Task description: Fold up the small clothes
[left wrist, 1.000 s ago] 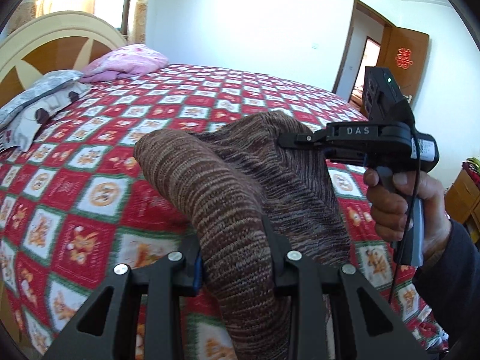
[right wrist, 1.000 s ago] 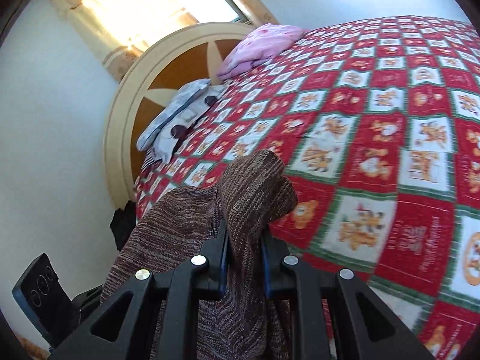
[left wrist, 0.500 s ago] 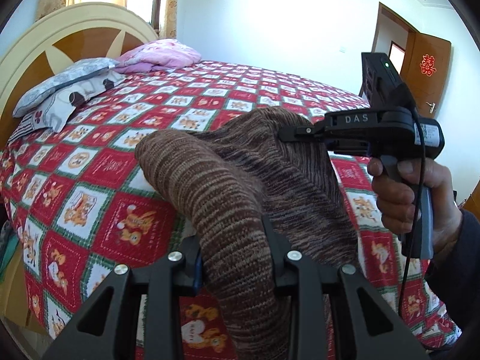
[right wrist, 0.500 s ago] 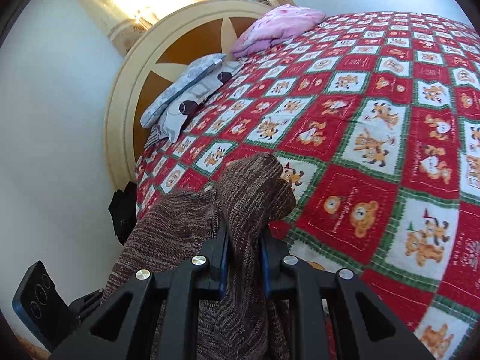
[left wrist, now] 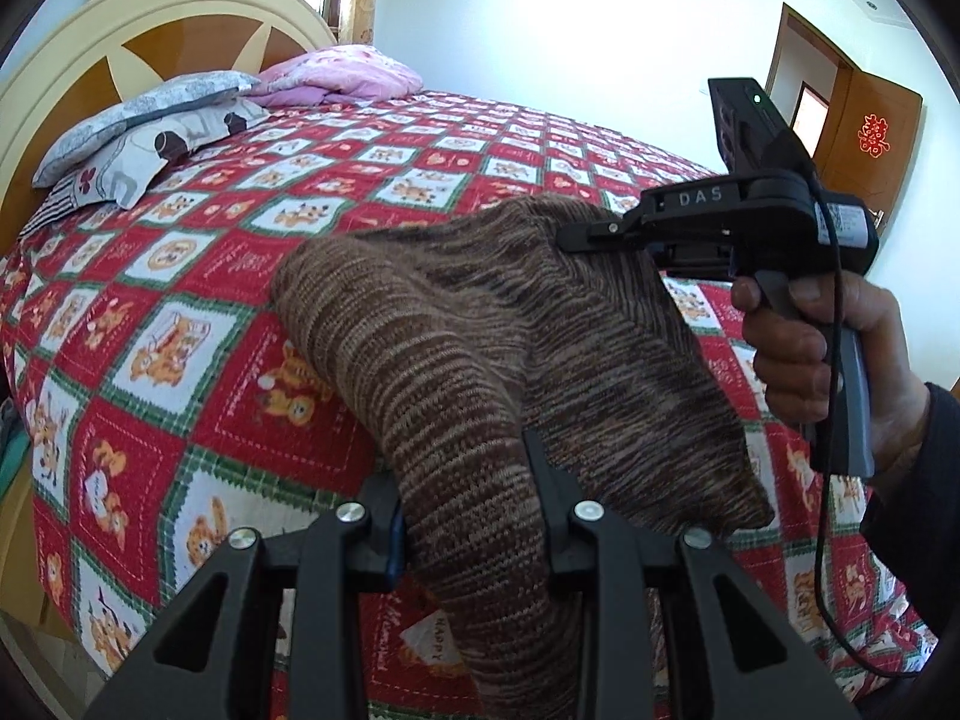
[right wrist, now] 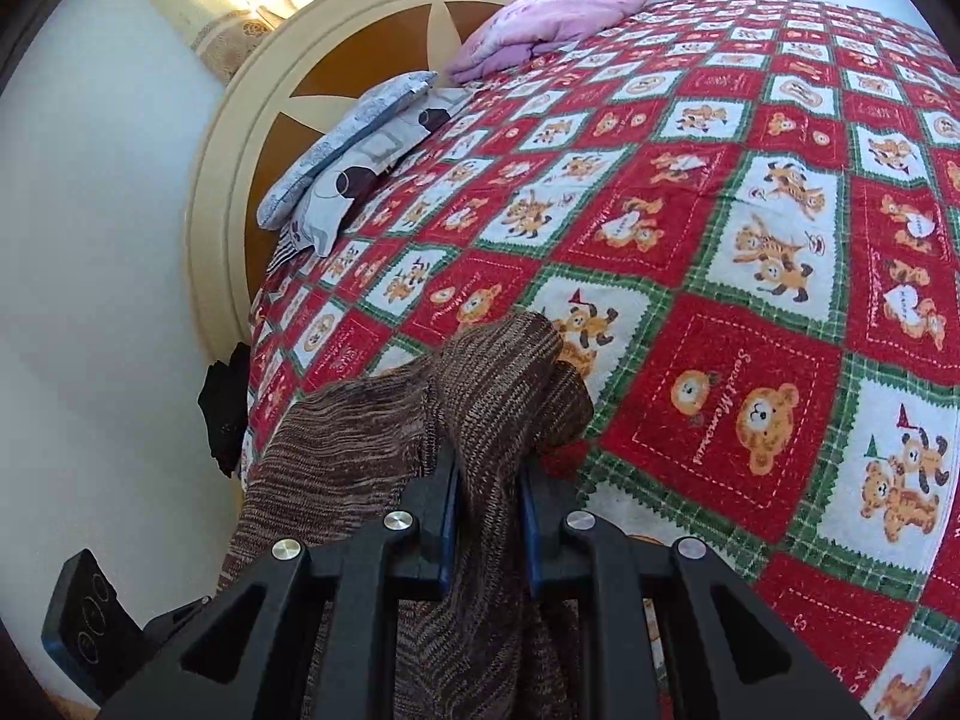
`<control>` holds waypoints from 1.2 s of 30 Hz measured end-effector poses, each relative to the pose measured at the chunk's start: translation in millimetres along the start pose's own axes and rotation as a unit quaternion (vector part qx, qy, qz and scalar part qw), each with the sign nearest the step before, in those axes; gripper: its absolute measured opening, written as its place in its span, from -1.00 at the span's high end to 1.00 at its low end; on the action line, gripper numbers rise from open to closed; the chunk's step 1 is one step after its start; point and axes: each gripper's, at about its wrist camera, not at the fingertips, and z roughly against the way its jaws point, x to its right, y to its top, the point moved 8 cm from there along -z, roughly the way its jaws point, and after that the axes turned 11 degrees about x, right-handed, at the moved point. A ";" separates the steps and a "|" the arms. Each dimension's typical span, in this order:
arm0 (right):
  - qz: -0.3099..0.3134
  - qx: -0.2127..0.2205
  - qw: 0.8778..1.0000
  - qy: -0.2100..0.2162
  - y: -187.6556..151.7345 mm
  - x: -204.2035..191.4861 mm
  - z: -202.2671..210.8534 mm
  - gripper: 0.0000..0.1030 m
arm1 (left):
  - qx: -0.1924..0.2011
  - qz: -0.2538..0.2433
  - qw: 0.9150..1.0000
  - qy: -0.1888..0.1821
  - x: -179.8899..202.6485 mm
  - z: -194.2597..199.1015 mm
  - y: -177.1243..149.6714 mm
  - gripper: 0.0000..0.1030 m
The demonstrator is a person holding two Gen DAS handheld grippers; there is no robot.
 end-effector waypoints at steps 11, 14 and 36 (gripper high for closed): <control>0.010 -0.014 0.999 -0.038 -10.7 11.3 -16.8 0.66 | 0.003 -0.006 1.000 -0.002 -5.2 -6.6 -14.0 0.29; 0.017 -0.013 0.998 -0.054 -10.3 11.7 -18.4 0.65 | 0.003 -0.014 1.000 0.000 -4.8 -5.6 -14.3 0.26; 0.097 0.030 0.994 -0.044 -112.4 -16.8 61.2 0.18 | 0.102 -0.056 0.981 0.157 -64.1 -13.4 5.9 -0.99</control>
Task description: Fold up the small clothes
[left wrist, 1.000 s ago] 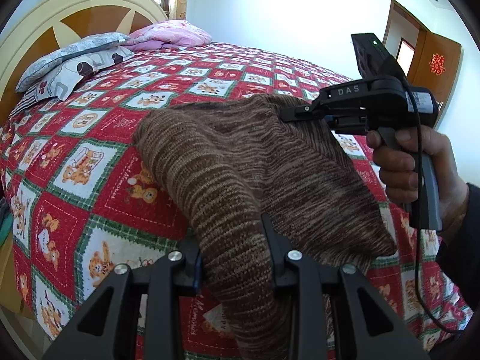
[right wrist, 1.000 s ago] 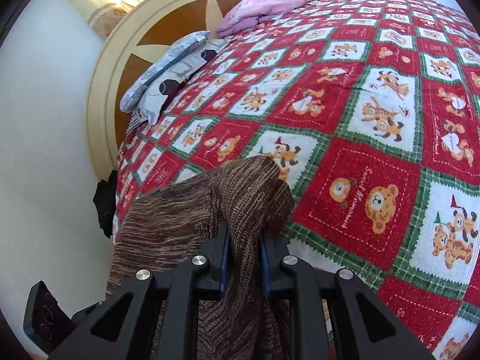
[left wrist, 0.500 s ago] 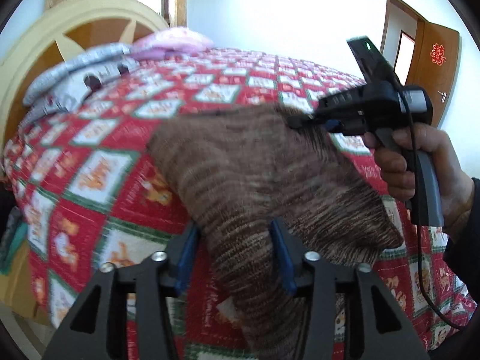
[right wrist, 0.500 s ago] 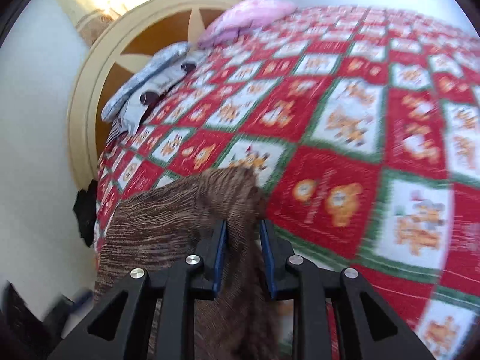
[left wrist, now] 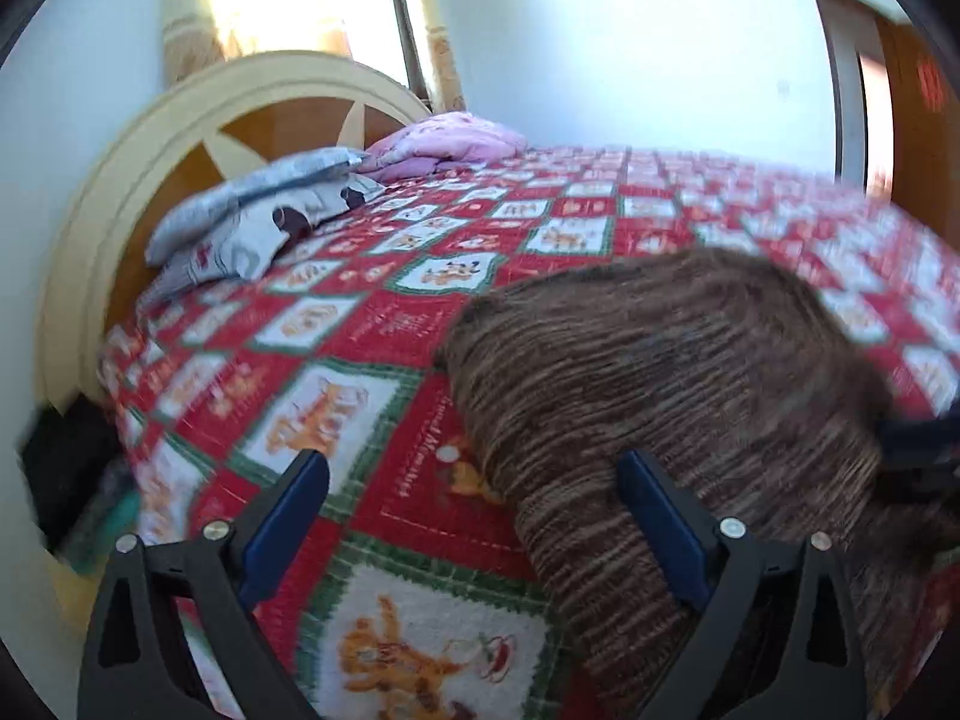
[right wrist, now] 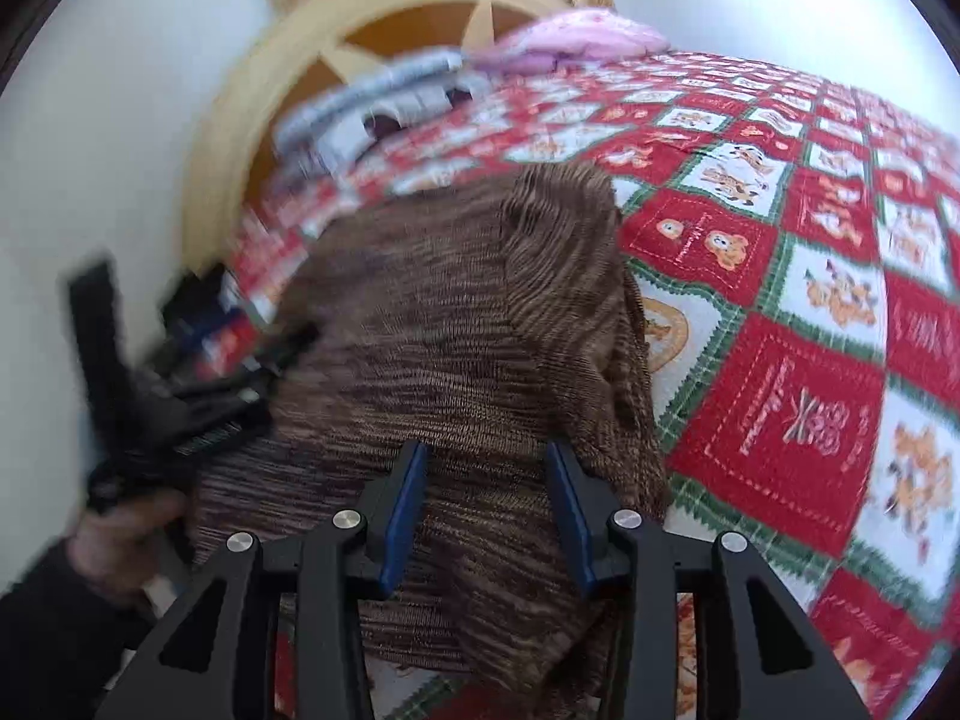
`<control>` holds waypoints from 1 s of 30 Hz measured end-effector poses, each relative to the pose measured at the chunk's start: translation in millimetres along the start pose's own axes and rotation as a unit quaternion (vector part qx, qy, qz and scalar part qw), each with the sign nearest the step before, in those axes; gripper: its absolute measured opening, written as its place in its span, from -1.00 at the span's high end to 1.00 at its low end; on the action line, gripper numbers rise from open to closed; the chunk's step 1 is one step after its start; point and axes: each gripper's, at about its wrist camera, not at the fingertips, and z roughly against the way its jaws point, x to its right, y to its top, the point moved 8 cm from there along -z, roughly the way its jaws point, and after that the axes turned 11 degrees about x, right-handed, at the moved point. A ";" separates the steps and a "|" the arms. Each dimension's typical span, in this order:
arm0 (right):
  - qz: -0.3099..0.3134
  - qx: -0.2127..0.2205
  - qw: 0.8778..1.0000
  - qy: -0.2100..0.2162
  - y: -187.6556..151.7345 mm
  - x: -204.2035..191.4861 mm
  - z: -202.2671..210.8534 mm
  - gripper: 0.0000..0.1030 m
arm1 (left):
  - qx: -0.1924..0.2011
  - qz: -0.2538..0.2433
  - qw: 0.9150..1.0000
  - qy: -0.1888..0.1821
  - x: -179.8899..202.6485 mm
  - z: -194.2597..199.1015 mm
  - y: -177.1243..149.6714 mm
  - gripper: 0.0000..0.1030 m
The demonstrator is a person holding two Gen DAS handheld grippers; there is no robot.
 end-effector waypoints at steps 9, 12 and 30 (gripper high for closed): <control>-0.022 0.035 0.998 -0.056 -6.0 -6.9 48.3 0.03 | -0.033 0.112 0.992 -0.037 -10.1 10.6 -9.1 -1.00; 0.011 0.068 0.992 -0.103 -2.6 -14.1 81.2 -0.05 | -0.025 0.109 0.992 -0.052 -6.8 39.0 -2.5 -1.00; 0.097 0.181 0.969 -0.137 25.0 -70.8 169.1 -0.20 | 0.070 0.054 0.992 -0.095 18.9 126.4 66.7 -1.00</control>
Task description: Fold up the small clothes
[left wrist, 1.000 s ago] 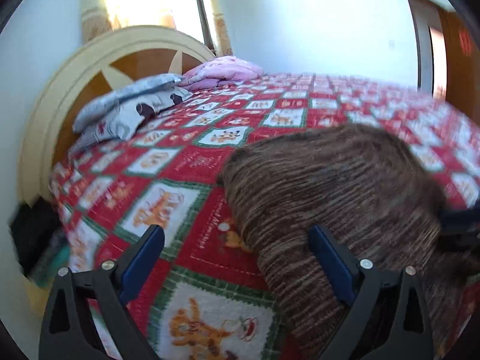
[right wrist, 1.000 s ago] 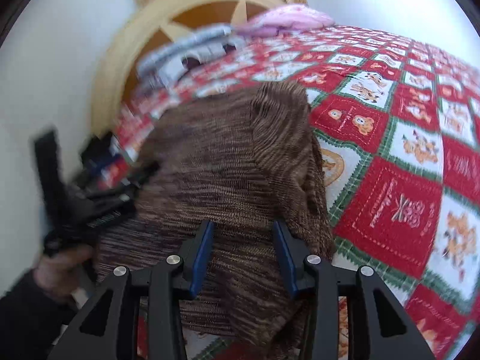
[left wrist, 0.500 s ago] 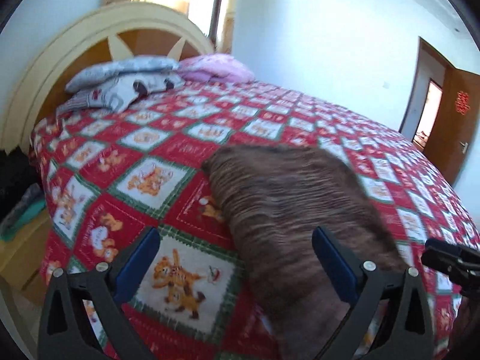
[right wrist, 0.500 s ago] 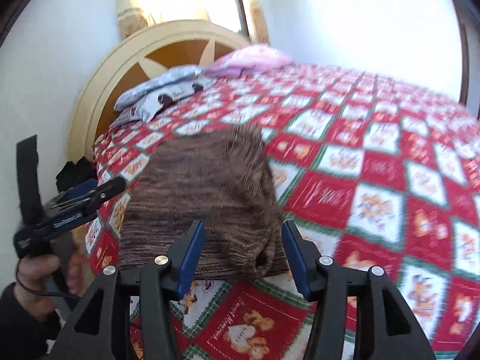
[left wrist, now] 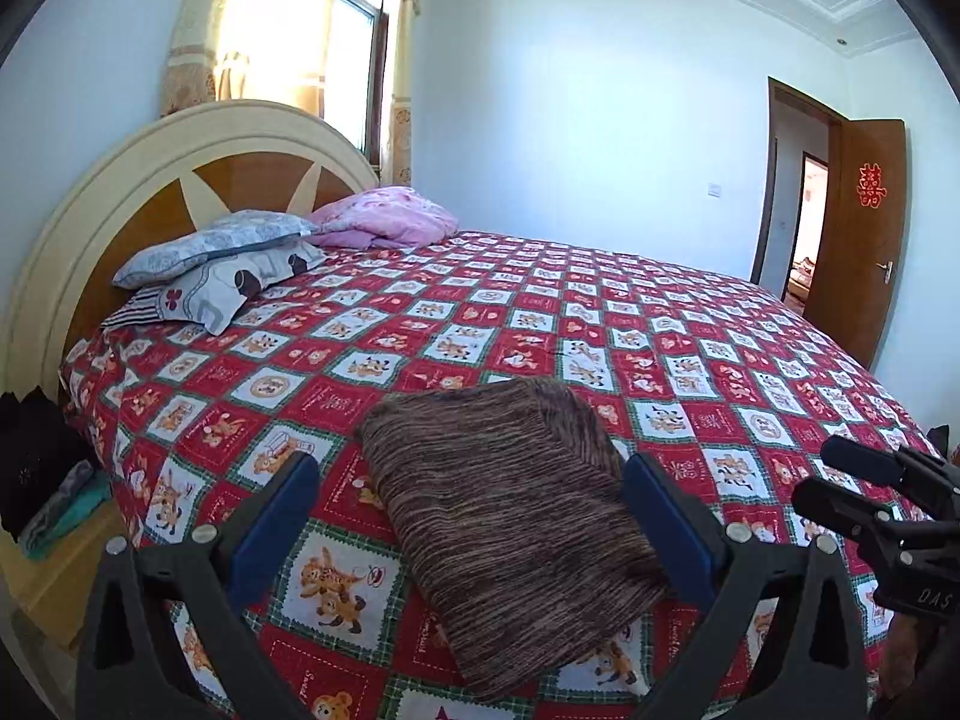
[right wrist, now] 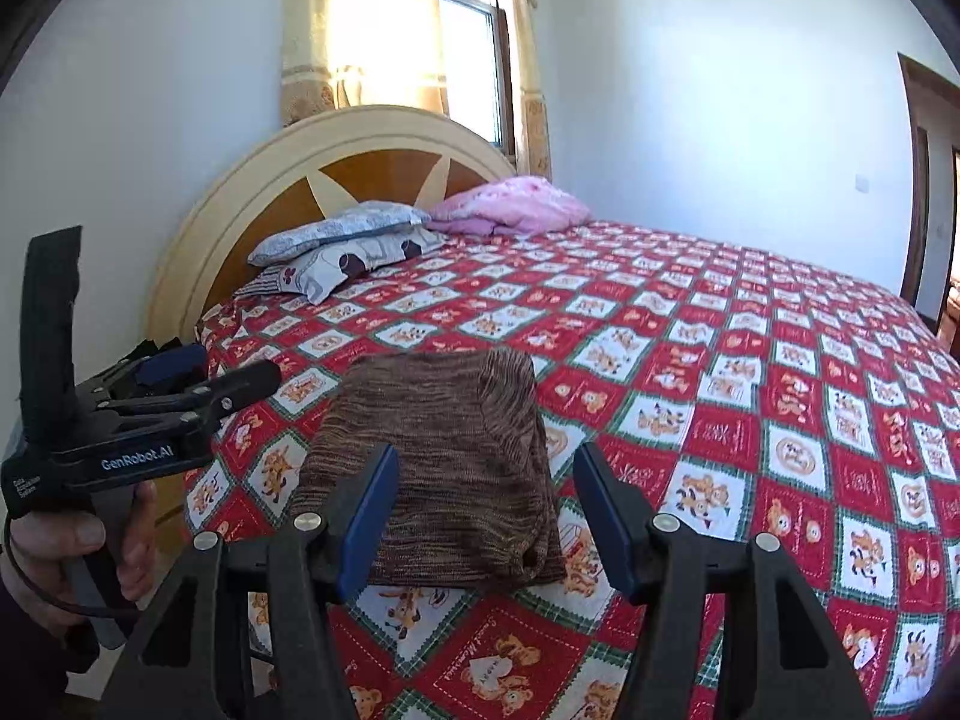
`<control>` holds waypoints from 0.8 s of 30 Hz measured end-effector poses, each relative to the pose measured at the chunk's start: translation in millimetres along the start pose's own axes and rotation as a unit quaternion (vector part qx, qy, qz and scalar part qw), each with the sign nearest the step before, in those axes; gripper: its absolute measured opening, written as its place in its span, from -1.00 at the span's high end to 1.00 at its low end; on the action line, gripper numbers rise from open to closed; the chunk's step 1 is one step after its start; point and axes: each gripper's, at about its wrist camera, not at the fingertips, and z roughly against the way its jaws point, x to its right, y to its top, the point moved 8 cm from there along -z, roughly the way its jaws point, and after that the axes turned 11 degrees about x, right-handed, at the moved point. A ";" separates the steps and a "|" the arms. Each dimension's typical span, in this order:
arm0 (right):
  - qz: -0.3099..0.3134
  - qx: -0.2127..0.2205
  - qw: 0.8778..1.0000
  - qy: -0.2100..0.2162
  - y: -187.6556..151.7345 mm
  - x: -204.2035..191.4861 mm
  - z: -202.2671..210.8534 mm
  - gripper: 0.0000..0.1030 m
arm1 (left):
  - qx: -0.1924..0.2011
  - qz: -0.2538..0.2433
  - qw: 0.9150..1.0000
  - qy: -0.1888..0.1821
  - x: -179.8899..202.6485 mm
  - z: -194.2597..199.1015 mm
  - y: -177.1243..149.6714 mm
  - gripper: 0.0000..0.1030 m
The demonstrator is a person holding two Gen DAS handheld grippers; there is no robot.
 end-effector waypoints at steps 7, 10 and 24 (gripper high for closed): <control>-0.002 0.003 1.000 -0.001 0.5 -2.2 2.5 -0.20 | 0.000 -0.002 1.000 0.003 1.4 1.8 -0.8 -1.00; -0.003 0.002 1.000 -0.001 0.1 -2.4 2.1 -0.20 | 0.002 -0.001 1.000 0.004 1.7 3.4 -0.4 -1.00; -0.001 -0.001 1.000 0.000 -1.7 -4.0 2.4 -0.21 | 0.003 -0.001 1.000 0.004 1.8 5.1 0.4 -1.00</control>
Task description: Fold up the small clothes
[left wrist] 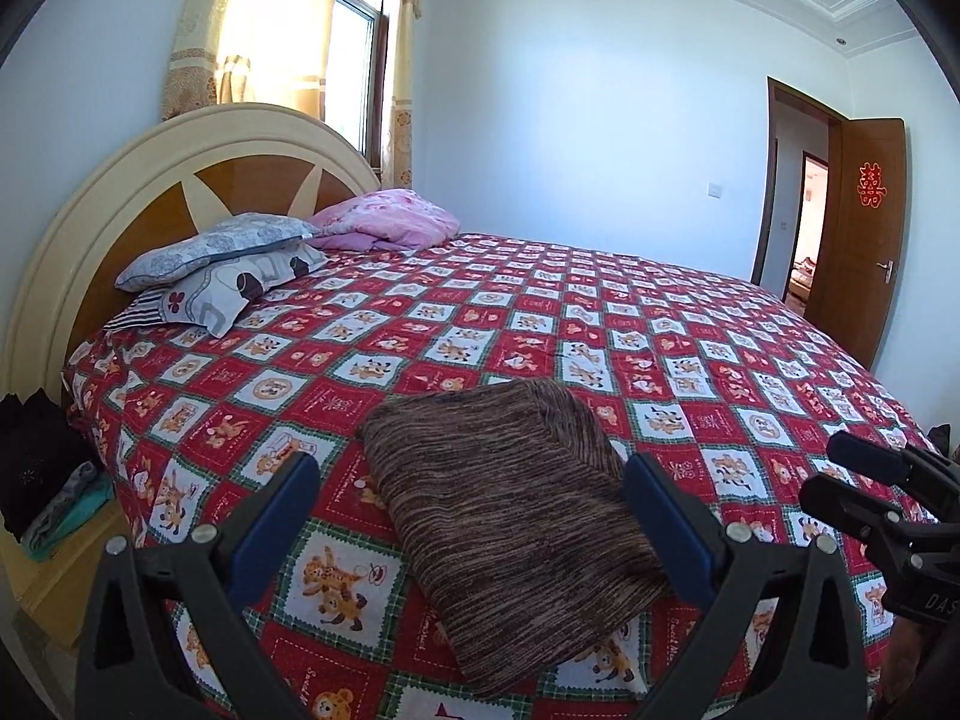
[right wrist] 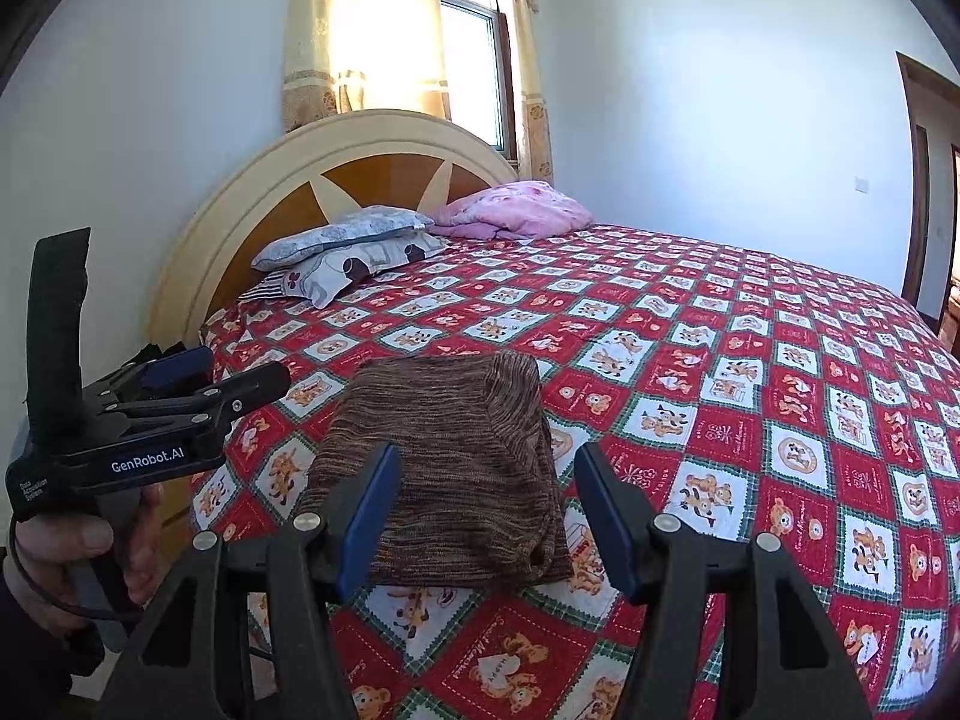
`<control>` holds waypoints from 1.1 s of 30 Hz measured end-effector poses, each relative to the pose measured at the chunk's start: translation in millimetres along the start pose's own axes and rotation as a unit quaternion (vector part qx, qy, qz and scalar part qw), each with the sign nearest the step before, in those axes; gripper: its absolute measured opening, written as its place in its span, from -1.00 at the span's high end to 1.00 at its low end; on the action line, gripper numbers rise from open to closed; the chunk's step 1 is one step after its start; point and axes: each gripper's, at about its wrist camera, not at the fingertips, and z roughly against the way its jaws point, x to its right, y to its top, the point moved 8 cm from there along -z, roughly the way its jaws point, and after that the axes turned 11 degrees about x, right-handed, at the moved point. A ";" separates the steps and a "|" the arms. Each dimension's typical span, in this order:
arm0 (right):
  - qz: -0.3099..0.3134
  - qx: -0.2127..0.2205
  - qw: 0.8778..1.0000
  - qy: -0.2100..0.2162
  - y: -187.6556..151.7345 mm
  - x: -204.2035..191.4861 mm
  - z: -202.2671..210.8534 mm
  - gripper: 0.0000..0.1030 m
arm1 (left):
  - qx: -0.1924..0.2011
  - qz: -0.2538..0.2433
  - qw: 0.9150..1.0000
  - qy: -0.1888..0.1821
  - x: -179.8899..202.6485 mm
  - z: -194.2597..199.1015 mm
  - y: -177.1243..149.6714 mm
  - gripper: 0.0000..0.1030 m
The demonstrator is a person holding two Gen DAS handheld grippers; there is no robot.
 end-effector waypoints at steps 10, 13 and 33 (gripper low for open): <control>0.000 -0.004 1.000 0.004 -2.6 -6.7 0.0 -0.21 | -0.003 0.000 1.000 0.000 0.5 0.0 -0.4 -1.00; 0.000 -0.001 1.000 0.002 -1.5 -6.3 0.3 -0.21 | -0.003 0.000 1.000 0.000 0.6 0.2 -0.6 -1.00; -0.008 0.034 0.999 -0.004 11.7 -4.2 12.2 -0.21 | 0.006 -0.023 1.000 -0.002 8.9 3.9 4.9 -1.00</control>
